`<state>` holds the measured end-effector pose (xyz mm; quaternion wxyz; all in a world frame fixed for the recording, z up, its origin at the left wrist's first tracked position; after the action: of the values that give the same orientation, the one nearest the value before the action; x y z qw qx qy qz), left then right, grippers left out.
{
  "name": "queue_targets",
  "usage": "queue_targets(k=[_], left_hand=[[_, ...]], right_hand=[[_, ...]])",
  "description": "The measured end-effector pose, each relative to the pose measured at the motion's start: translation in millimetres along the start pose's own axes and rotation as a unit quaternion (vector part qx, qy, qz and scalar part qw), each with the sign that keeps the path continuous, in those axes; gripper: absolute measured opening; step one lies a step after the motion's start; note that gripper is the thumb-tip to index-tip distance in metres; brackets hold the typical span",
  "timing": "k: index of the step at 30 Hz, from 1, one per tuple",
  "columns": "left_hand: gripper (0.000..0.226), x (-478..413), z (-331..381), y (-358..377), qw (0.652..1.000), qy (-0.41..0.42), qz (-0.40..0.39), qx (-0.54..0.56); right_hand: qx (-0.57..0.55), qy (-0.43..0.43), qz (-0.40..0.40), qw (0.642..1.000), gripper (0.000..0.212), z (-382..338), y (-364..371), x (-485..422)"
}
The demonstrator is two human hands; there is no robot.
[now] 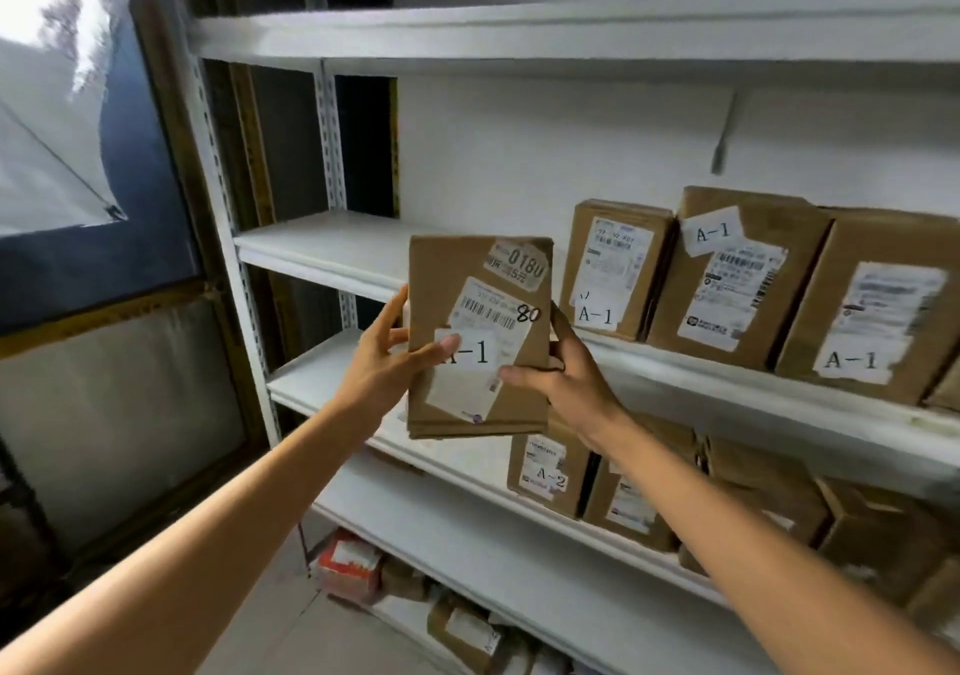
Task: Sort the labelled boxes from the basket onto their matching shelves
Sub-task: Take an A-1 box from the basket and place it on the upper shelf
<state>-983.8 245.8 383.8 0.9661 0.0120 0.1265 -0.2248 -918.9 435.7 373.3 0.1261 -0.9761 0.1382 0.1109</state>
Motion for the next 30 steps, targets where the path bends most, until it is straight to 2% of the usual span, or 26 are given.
queue_targets(k=[3,8,13,16,19,24,30], left_hand=[[0.075,-40,7,-1,1.000,0.021,-0.006,0.015],[0.085,-109,17,-13,0.999,0.040,-0.010,-0.011],[0.068,-174,14,-12,0.996,0.078,-0.037,-0.011],[0.059,-197,-4,-6,0.996,0.077,-0.046,-0.019],[0.062,-215,-17,-6,0.995,0.083,-0.041,-0.027],[0.062,-233,-27,-6,0.990,0.109,-0.073,-0.048],[0.064,-245,-28,5,0.982,0.144,-0.101,-0.072]], right_hand=[[0.030,-0.033,0.005,0.999,0.103,-12,-7,-41],[0.058,-0.086,0.027,0.994,0.108,-24,-8,-105],[0.047,-0.098,0.083,0.991,0.105,-13,-15,-154],[0.081,-0.062,0.096,0.990,0.092,3,-17,-175],[0.127,-0.029,0.104,0.986,0.081,11,-17,-183],[0.181,-0.020,0.154,0.971,0.088,8,-16,-172],[0.272,-0.070,0.251,0.926,0.097,-31,-1,-156]])
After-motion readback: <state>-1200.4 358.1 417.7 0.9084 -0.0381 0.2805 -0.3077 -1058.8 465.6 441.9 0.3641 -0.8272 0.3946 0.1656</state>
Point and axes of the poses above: each hand's wrist, its own x-axis away from the middle knuckle, its own y-axis out of the palm, z = x × y, the point moved 5 cm from there along -x, towards the middle knuckle, and after that the axes turned 2 degrees about -x, right-handed, at the moved point
